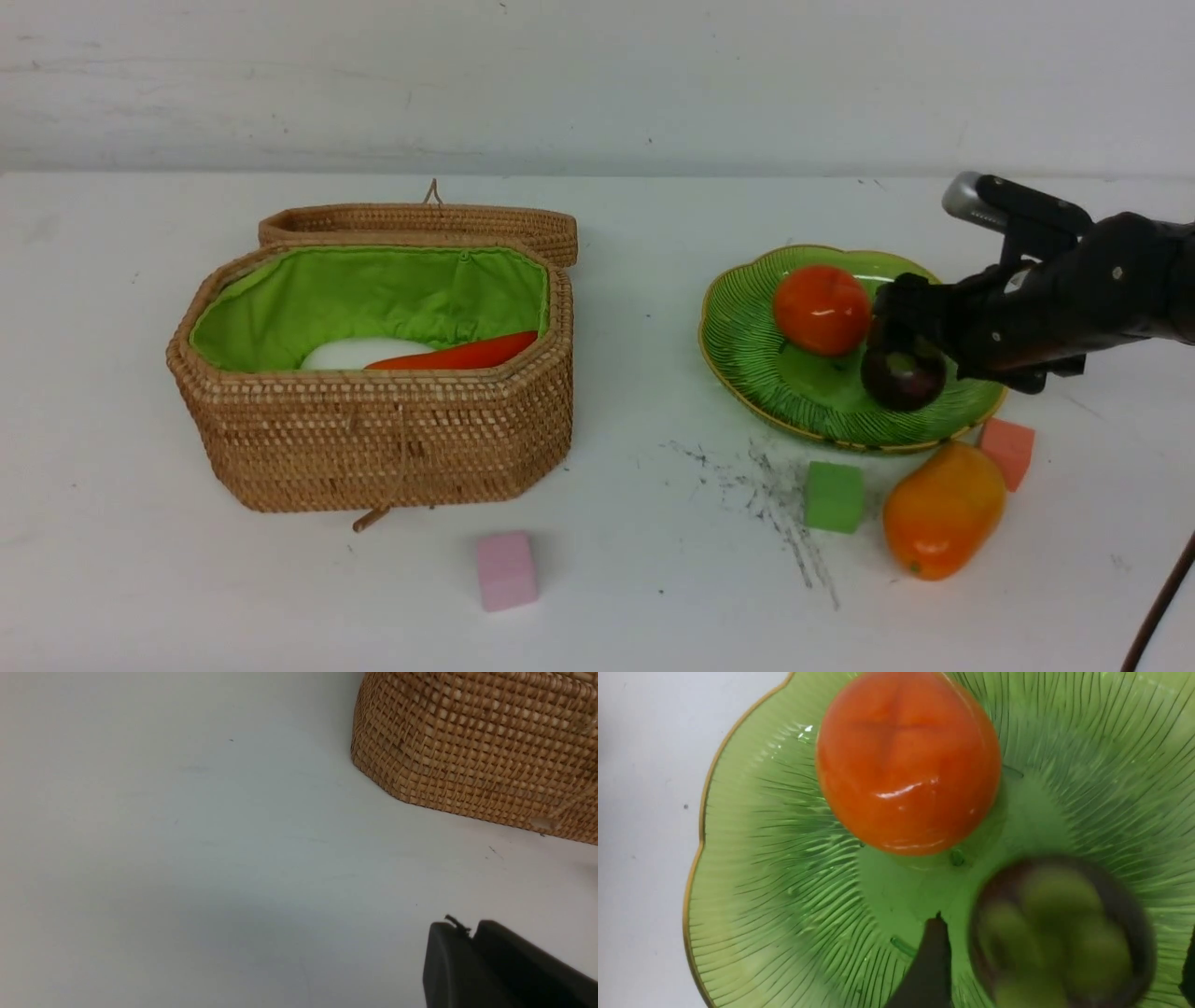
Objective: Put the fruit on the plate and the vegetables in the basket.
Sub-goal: Use the right arm to grab a mangosteen and put it into the right plate, then use the right arm to grab a mango and put it into the right plate
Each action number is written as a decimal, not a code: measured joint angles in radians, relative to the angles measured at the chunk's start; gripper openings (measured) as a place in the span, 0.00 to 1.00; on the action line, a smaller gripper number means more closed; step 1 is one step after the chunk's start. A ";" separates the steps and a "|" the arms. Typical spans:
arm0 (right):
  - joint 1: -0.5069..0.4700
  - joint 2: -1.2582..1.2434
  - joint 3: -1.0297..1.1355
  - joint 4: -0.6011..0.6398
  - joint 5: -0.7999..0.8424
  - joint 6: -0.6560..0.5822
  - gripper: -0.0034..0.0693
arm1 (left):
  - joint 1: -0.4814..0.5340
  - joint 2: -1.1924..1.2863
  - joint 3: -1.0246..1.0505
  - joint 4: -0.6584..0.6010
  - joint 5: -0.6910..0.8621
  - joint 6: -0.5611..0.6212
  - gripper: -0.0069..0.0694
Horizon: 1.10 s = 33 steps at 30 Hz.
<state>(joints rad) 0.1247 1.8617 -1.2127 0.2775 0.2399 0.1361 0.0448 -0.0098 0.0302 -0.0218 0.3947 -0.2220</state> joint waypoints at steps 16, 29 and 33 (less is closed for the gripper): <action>0.000 -0.236 -0.001 -0.074 0.424 0.032 0.87 | 0.000 0.000 0.000 0.000 0.000 0.000 0.19; 0.000 -0.246 0.155 -0.022 0.473 0.205 0.87 | 0.000 0.000 0.000 0.000 0.000 0.000 0.21; 0.001 -0.214 0.160 0.003 0.433 0.209 0.87 | 0.000 0.000 0.000 0.000 0.000 0.000 0.21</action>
<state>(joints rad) 0.1256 1.6481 -1.0530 0.2806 0.6731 0.3449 0.0448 -0.0098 0.0302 -0.0218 0.3947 -0.2220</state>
